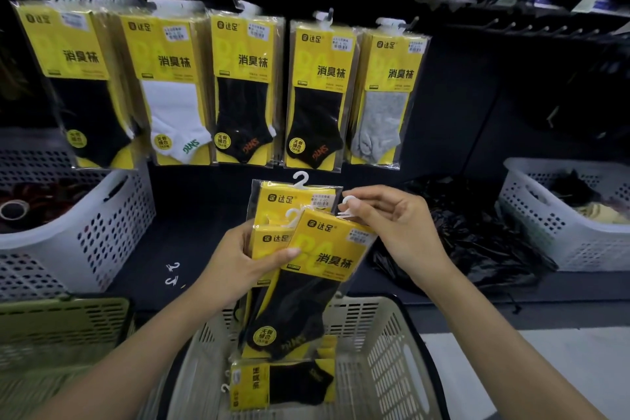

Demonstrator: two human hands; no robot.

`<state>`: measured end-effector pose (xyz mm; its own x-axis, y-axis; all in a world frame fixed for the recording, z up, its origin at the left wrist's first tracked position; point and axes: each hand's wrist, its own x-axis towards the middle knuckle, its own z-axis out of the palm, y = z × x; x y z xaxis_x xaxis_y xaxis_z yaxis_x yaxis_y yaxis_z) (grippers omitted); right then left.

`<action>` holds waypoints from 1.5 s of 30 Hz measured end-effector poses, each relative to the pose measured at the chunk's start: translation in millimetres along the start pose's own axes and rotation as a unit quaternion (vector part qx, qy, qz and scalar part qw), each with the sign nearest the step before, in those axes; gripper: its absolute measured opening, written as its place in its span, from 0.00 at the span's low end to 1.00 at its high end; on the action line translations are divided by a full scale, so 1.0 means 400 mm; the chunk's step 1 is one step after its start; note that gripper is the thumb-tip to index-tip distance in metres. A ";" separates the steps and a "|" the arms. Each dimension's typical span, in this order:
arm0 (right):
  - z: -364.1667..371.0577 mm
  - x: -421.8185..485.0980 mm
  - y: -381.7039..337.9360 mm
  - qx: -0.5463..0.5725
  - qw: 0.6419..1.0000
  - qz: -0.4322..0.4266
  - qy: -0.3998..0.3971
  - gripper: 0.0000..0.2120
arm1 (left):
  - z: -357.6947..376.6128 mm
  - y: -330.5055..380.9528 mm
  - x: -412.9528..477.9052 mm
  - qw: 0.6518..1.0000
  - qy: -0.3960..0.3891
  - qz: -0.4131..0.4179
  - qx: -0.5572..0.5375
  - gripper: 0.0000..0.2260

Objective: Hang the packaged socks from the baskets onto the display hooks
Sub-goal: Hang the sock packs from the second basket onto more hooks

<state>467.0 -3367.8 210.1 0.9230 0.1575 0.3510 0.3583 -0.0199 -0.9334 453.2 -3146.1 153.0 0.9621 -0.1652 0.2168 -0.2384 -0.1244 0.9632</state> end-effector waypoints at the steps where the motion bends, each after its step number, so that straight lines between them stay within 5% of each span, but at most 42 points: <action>1: -0.002 0.001 -0.001 -0.002 1.000 -0.005 0.001 0.05 | -0.001 0.001 0.001 1.000 0.002 -0.001 -0.004 0.19; 24: 0.025 -0.009 0.009 -0.003 1.000 0.017 0.020 0.03 | 0.007 0.005 -0.008 1.000 -0.009 -0.013 -0.010 0.18; 33: 0.004 0.008 0.026 0.019 0.998 0.024 0.048 0.05 | 0.019 0.010 0.006 0.998 0.049 -0.037 -0.016 0.18; 37: 0.020 -0.003 0.058 0.070 0.988 0.125 0.057 0.20 | 0.031 0.006 0.005 0.991 0.091 -0.065 -0.068 0.20; 45: 0.015 -0.010 0.088 0.109 0.978 0.173 0.049 0.11 | 0.012 0.025 0.003 0.981 0.054 -0.124 -0.136 0.19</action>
<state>475.0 -3363.2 175.3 0.9965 0.0831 0.0071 -0.0060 0.1564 -0.9877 451.4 -3152.4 162.1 0.9981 -0.0557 -0.0274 0.0340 0.1215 0.9920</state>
